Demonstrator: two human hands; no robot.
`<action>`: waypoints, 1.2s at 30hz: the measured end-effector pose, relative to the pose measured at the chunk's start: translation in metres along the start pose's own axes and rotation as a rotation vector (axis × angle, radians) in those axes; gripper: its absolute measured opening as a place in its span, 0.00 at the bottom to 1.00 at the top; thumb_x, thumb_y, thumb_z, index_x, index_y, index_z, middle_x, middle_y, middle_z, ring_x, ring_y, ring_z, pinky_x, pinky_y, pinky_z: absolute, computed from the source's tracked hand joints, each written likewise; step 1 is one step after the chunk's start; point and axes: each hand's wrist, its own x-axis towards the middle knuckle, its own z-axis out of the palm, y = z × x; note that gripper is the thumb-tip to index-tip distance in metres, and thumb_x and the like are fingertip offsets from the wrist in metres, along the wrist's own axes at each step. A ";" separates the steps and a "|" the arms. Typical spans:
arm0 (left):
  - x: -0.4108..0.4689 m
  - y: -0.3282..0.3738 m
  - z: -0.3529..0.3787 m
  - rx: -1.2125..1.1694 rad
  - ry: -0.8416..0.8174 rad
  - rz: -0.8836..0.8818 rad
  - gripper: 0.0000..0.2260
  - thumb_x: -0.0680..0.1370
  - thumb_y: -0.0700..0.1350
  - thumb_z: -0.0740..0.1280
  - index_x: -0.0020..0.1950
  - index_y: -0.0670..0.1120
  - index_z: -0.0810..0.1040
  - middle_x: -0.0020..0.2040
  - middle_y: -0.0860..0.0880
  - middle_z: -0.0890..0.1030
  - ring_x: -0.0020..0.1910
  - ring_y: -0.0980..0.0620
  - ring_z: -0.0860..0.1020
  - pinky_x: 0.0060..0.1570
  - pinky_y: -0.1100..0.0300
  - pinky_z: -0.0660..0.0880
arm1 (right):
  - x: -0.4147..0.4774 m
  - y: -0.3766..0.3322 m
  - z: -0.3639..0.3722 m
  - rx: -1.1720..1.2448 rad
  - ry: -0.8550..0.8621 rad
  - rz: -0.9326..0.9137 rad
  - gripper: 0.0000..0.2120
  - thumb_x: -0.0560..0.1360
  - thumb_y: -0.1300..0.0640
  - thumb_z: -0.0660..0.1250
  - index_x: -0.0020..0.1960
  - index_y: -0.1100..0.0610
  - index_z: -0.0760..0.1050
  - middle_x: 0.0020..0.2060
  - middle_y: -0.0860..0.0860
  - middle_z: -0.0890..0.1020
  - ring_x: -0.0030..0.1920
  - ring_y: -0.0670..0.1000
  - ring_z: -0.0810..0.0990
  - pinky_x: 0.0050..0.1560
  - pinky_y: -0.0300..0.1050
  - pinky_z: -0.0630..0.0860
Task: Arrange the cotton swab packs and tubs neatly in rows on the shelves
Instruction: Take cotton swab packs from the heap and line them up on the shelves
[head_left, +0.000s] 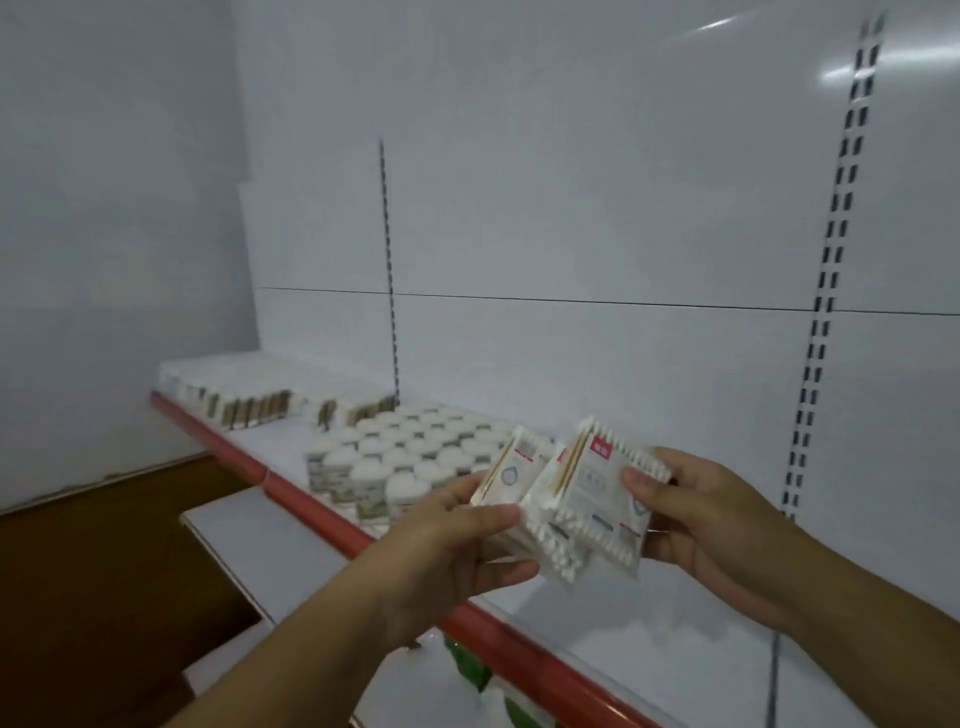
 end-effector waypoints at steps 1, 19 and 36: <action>-0.009 0.004 -0.024 -0.041 0.026 -0.010 0.22 0.69 0.36 0.74 0.62 0.40 0.77 0.45 0.38 0.83 0.39 0.44 0.83 0.38 0.55 0.81 | 0.012 0.007 0.021 0.013 -0.014 0.009 0.18 0.68 0.58 0.65 0.54 0.66 0.77 0.40 0.58 0.84 0.37 0.53 0.84 0.34 0.44 0.80; 0.016 0.141 -0.352 0.732 0.614 0.007 0.11 0.76 0.39 0.69 0.57 0.47 0.75 0.47 0.50 0.86 0.47 0.51 0.84 0.41 0.58 0.78 | 0.306 0.028 0.223 -0.059 -0.072 -0.078 0.06 0.78 0.63 0.63 0.50 0.64 0.77 0.41 0.58 0.83 0.39 0.53 0.83 0.39 0.47 0.82; 0.257 0.214 -0.550 1.739 0.085 0.150 0.09 0.76 0.45 0.70 0.57 0.49 0.81 0.47 0.55 0.80 0.46 0.56 0.77 0.46 0.64 0.72 | 0.471 0.080 0.271 -0.275 0.231 0.064 0.08 0.78 0.63 0.62 0.53 0.65 0.76 0.46 0.60 0.85 0.46 0.56 0.85 0.47 0.51 0.82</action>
